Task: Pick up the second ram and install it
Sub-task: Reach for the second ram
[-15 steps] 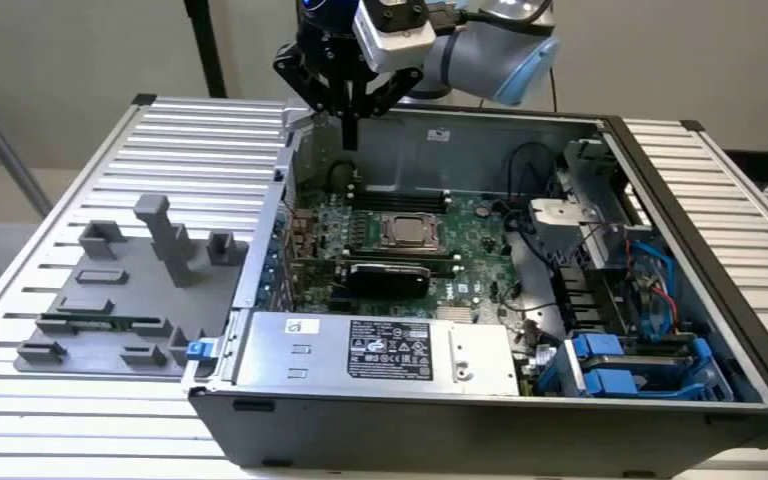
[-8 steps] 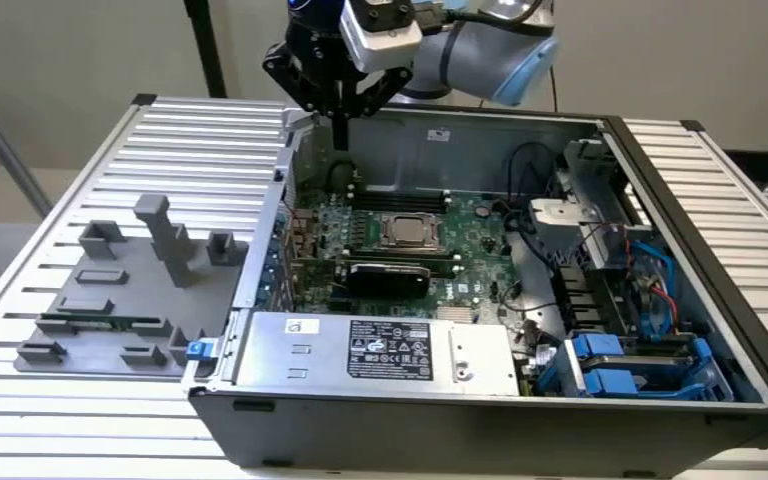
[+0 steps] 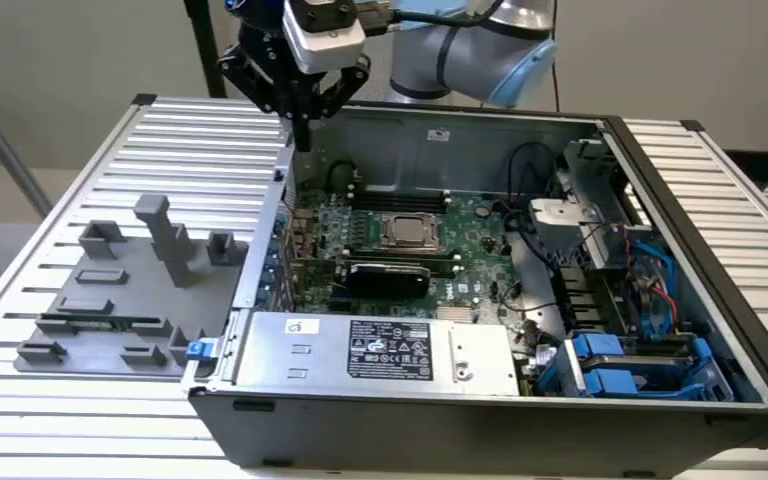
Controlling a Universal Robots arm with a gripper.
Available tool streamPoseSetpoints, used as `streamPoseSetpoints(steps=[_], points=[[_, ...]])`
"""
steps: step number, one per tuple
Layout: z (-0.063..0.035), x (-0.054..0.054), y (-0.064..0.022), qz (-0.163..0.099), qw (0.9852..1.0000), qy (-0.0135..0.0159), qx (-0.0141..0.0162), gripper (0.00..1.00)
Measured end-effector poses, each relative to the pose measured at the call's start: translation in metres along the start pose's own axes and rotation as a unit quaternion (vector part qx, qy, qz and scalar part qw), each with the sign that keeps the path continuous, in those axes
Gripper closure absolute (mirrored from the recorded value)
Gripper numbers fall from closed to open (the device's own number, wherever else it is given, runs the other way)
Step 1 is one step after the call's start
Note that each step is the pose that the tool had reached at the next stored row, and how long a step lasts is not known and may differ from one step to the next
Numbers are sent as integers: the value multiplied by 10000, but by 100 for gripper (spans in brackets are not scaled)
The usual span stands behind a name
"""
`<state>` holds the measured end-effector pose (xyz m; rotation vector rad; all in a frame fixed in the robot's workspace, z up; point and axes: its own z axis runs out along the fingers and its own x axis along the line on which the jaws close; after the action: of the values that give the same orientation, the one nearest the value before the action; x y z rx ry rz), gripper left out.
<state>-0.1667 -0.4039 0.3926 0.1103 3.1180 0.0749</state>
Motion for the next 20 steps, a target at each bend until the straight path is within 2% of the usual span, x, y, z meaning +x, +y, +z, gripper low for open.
streamPoseSetpoints(steps=[9, 20], points=[[24, 405, -53, 0, 10000, 0, 1, 100], [169, 908, -100, 0, 10000, -1, 8, 100]])
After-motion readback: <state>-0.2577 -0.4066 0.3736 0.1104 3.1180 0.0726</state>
